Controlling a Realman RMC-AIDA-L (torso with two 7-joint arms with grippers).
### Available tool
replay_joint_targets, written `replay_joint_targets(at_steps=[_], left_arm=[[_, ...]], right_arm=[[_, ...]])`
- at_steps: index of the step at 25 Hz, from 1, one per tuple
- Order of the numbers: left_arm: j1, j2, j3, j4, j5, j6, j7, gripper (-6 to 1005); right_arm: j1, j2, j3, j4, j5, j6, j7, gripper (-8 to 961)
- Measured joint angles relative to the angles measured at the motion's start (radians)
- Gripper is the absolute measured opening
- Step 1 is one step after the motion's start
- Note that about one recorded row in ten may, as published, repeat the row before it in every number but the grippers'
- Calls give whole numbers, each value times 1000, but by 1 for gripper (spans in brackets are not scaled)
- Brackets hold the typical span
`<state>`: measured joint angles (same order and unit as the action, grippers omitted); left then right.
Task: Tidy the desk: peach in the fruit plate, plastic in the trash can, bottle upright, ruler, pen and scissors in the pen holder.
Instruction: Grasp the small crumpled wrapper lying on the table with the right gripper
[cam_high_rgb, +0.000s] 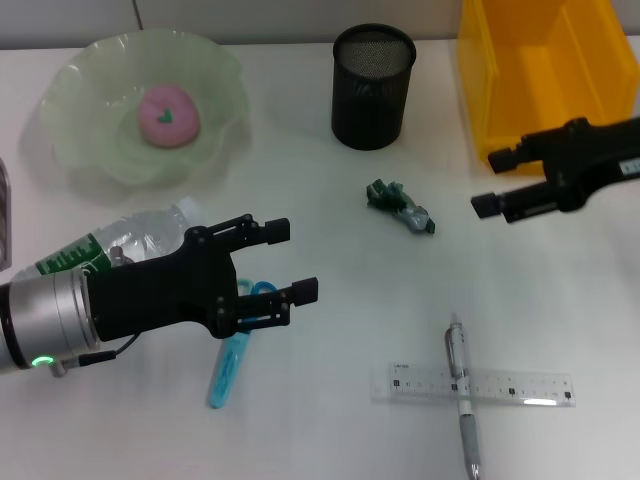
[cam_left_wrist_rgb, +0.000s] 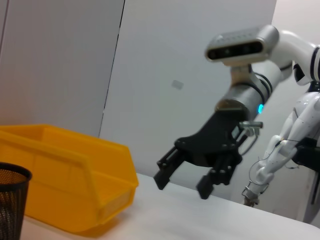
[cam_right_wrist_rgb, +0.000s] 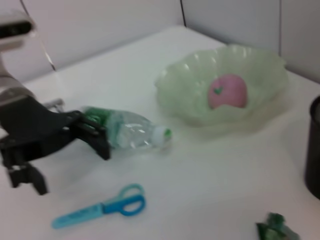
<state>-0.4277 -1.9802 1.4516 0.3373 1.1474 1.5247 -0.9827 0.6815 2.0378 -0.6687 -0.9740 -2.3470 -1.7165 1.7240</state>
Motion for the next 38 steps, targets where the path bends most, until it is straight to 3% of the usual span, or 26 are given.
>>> replay_joint_targets(at_steps=[8, 20, 34, 38], left_arm=[[1, -12, -20, -4, 4, -22, 10, 813], [-6, -15, -36, -8, 2, -40, 7, 813], [-7, -16, -36, -6, 4, -44, -1, 813], [-7, -16, -36, -7, 5, -44, -2, 813]], right_arm=[[124, 4, -195, -22, -137, 143, 190, 760], [154, 39, -419, -3, -186, 318, 315, 760], [164, 41, -461, 43, -185, 375, 343, 759], [187, 42, -462, 132, -179, 446, 338, 759]])
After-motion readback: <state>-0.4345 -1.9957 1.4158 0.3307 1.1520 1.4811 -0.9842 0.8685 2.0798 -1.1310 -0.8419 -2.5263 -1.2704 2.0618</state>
